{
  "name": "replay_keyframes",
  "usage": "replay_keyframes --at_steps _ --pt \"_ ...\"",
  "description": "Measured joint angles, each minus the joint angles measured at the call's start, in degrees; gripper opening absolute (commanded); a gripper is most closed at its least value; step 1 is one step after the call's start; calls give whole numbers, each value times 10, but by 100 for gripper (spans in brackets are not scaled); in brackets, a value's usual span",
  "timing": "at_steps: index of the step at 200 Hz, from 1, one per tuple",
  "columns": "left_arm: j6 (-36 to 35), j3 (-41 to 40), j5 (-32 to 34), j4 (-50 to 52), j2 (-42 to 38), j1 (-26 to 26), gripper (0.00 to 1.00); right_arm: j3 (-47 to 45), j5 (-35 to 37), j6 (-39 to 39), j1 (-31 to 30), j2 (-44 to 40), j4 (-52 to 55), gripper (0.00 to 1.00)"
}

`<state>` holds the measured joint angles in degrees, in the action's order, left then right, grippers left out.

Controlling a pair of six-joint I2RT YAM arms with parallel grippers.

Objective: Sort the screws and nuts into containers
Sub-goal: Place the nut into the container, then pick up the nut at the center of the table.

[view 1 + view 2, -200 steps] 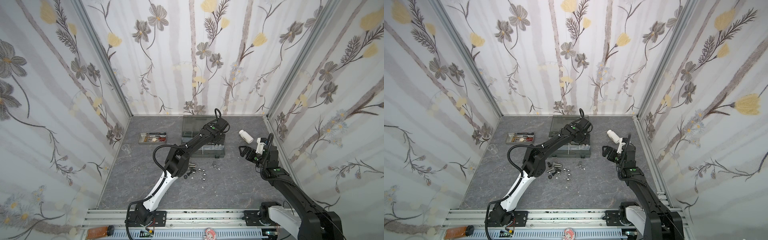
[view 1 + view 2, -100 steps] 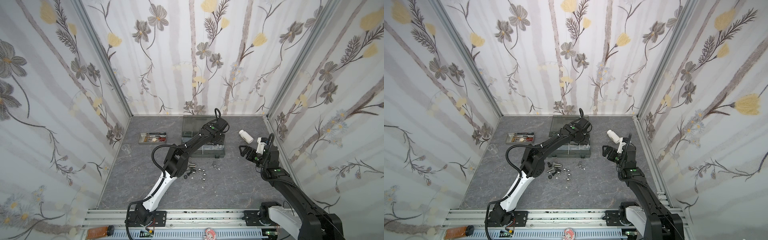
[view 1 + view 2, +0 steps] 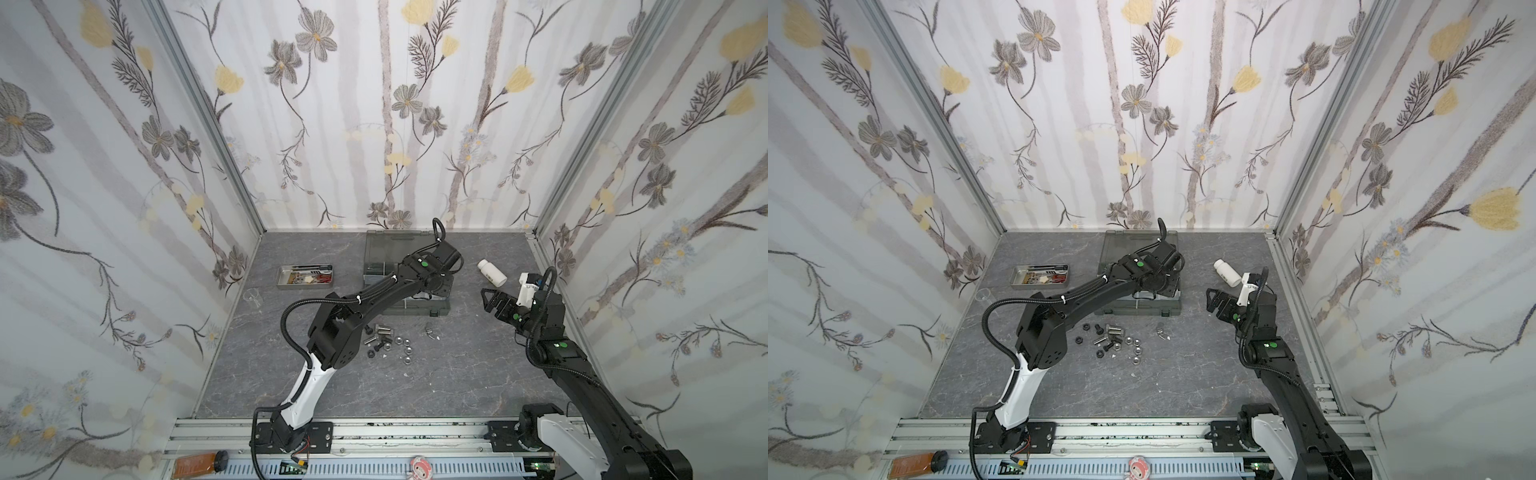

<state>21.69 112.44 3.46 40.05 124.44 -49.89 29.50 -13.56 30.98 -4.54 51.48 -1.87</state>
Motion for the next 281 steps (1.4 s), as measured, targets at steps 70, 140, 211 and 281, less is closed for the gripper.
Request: replay_keyframes --at_steps 70,140,211,281 --pt "85 -186 21 -88 -113 -37 26 5 4 0 -3 -41 39 100" --pt "144 -316 36 -150 -155 -75 39 5 4 3 -6 -80 63 100" --pt "177 -347 44 -186 -140 -80 48 -5 4 5 -6 -87 65 100" --pt "179 -305 42 -187 -69 -80 48 -7 4 2 -6 -93 68 100"
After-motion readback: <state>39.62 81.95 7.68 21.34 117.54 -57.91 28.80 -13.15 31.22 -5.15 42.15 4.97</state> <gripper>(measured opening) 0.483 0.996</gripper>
